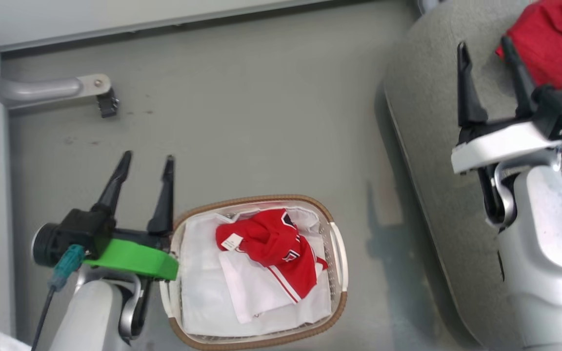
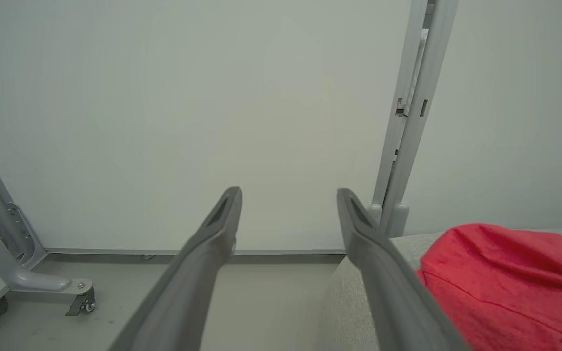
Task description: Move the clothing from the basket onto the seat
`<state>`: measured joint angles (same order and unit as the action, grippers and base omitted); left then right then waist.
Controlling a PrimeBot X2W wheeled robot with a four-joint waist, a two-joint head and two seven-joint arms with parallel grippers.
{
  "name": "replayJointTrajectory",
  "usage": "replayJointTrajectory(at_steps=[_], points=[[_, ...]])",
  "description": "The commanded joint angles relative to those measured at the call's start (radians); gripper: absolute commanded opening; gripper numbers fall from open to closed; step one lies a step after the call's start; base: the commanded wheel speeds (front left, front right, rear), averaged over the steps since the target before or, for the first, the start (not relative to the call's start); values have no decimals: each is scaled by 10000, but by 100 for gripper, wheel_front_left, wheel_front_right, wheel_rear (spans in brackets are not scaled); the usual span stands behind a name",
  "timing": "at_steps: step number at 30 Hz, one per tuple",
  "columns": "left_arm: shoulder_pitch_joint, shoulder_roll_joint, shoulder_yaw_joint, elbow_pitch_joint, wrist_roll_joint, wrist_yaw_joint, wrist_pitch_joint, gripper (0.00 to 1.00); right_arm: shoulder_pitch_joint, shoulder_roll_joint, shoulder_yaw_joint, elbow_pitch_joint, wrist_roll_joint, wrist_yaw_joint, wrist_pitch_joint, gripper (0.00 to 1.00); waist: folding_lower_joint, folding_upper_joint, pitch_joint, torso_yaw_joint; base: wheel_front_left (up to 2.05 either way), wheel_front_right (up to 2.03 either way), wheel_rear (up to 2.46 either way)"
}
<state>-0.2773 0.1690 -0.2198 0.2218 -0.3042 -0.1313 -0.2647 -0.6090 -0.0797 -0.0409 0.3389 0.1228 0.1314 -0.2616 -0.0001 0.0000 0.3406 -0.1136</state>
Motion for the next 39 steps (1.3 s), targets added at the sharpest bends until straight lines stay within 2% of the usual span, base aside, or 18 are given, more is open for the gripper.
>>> replayJointTrajectory(at_steps=[1, 13, 23, 32, 39], points=[[252, -49, 151, 26, 120, 11, 8, 100, 304, 28, -5, 56, 78, -14, -47, 100, 1, 0, -516, 467, 0, 0, 0], [1281, -375, 1266, 401, 522, 11, 8, 100, 2128, 273, 32, 74, 89, -14, -49, 100, 1, 0, -1341, 739, 0, 0, 0], [2089, -712, 1938, 591, 705, 12, 8, 100, 3368, 276, 33, 200, 852, -14, -50, 100, 1, 0, -2017, 867, 0, 0, 0], [2462, -892, 1968, 559, 688, 12, 8, 100, 3836, 263, 154, 223, 888, -14, -50, 100, 1, 0, -2137, 913, 0, 0, 0], [1983, -833, 1400, 562, 598, 11, 8, 100, 3452, 268, 310, 3, 790, -14, -50, 100, 1, 0, -1527, 730, 0, 0, 0]])
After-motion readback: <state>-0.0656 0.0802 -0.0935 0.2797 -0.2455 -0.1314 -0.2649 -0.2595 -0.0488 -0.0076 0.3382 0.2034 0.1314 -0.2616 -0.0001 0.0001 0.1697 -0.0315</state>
